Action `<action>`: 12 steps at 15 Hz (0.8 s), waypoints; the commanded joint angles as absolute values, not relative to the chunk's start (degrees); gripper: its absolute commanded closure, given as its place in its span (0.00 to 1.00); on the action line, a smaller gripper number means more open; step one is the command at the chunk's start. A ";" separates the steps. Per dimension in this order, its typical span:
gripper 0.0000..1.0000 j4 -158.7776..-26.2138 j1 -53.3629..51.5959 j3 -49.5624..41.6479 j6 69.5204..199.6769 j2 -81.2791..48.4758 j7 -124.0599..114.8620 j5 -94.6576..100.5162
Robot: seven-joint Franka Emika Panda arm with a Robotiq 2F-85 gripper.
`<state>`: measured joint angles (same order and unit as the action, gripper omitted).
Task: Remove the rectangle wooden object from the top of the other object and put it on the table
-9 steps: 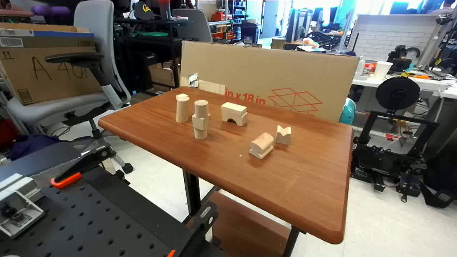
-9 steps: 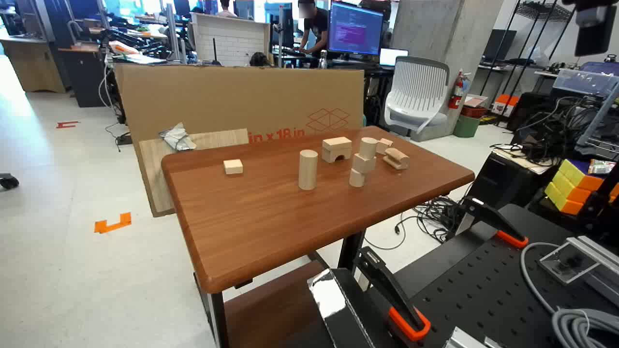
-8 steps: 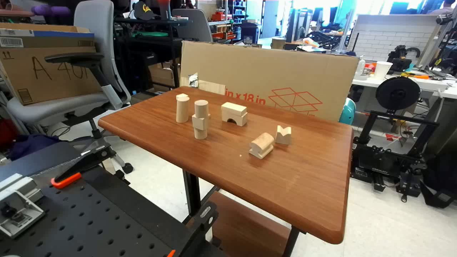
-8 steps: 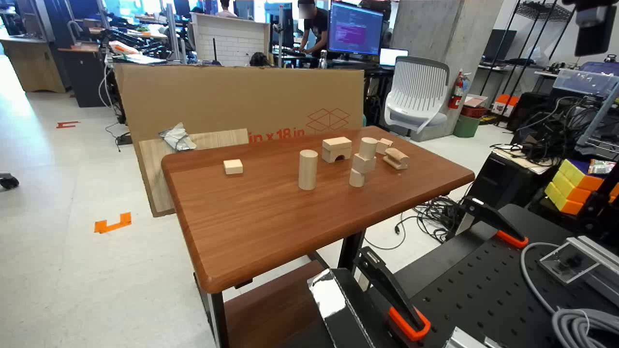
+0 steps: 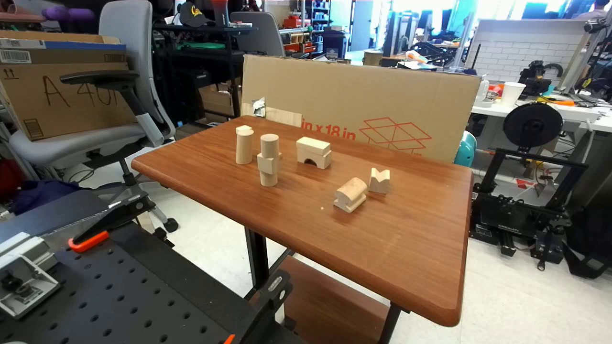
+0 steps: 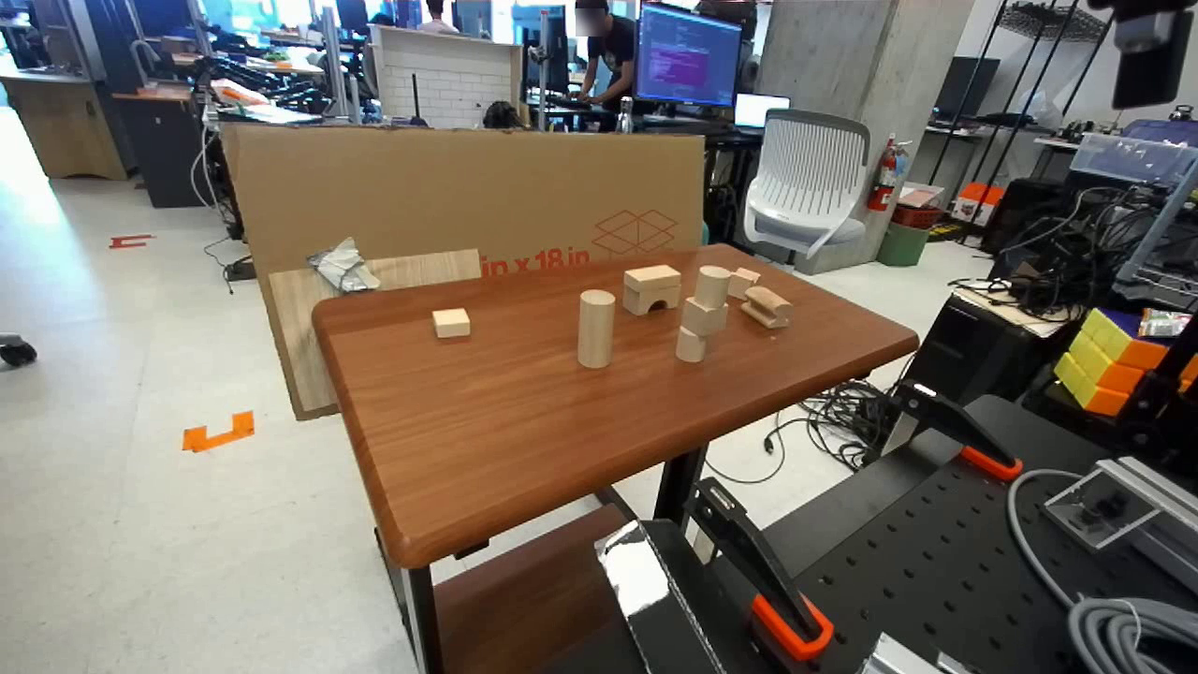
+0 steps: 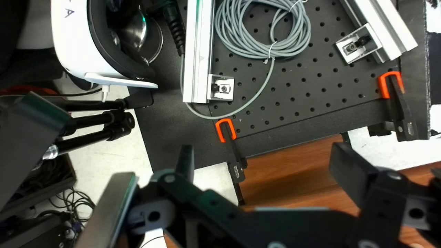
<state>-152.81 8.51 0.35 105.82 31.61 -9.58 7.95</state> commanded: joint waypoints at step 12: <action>0.00 -146.65 6.35 0.13 116.92 23.28 -10.94 5.39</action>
<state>-150.97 7.56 0.35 114.15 28.43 -9.71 7.07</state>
